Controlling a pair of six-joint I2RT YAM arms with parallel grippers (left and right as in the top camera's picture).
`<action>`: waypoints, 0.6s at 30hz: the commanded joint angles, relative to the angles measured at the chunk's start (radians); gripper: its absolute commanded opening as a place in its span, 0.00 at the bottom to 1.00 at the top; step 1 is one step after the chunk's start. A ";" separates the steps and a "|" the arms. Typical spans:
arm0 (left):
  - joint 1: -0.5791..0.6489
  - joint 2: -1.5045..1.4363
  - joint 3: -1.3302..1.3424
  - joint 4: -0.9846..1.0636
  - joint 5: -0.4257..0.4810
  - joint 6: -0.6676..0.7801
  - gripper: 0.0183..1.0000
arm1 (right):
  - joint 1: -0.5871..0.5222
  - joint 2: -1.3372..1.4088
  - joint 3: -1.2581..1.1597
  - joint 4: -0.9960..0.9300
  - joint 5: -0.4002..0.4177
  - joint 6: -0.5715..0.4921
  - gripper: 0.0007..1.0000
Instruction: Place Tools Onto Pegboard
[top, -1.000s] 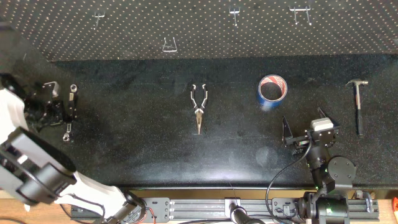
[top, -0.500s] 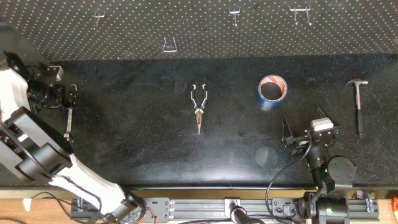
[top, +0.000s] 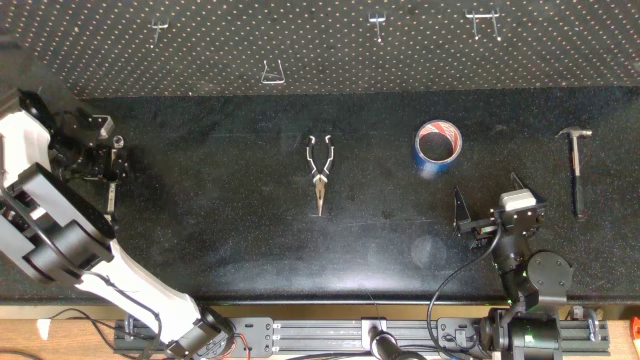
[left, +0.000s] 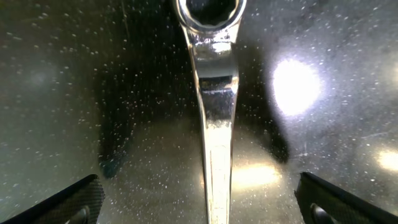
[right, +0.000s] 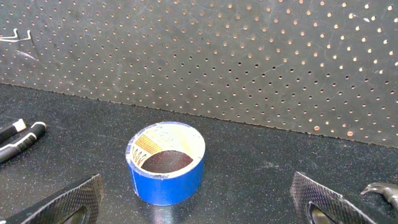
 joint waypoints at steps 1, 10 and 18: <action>-0.019 0.035 0.017 0.000 -0.043 0.016 1.00 | 0.002 -0.009 -0.005 0.001 -0.009 0.015 0.98; -0.030 0.055 0.017 0.006 -0.061 -0.004 0.61 | 0.002 -0.009 -0.005 0.001 -0.009 0.015 0.98; -0.029 0.056 0.016 0.007 -0.026 -0.175 0.01 | 0.002 -0.009 -0.005 0.001 -0.009 0.015 0.98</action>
